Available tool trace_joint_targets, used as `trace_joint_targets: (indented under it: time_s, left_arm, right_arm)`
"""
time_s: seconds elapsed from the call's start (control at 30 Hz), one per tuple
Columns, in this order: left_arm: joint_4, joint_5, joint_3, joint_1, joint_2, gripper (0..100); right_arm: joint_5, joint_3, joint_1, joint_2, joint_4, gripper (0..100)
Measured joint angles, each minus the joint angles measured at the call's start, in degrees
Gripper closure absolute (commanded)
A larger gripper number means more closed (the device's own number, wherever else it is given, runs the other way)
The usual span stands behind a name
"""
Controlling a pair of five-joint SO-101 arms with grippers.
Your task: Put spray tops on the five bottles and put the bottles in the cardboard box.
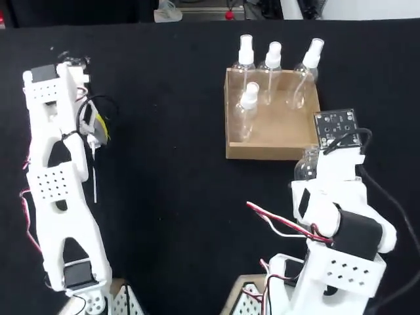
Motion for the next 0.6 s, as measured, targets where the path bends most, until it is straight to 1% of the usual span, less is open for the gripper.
trace_joint_targets:
  time_s: [0.07,0.1,0.2,0.23,0.33,0.6]
  left_arm:
    - [0.0,0.0,0.0,0.1,1.4,77]
    - [0.0,0.0,-0.1,0.1,1.6,80]
    - [0.1,-0.2,-0.1,0.1,1.6,95]
    - [0.2,-0.2,-0.1,0.3,1.6,98]
    - [0.4,-0.2,-0.6,0.5,1.7,93]
    - [0.4,-0.2,-0.7,0.4,1.7,93]
  right_arm:
    - [0.0,0.0,0.0,0.0,0.0,98.7]
    - [0.0,0.0,0.0,0.0,0.0,98.7]
    - [0.0,0.0,0.0,0.0,0.0,98.7]
    - [0.0,0.0,0.0,0.0,0.0,98.7]
    - [0.0,0.0,0.0,0.0,0.0,98.7]
    - [0.0,0.0,0.0,0.0,0.0,98.7]
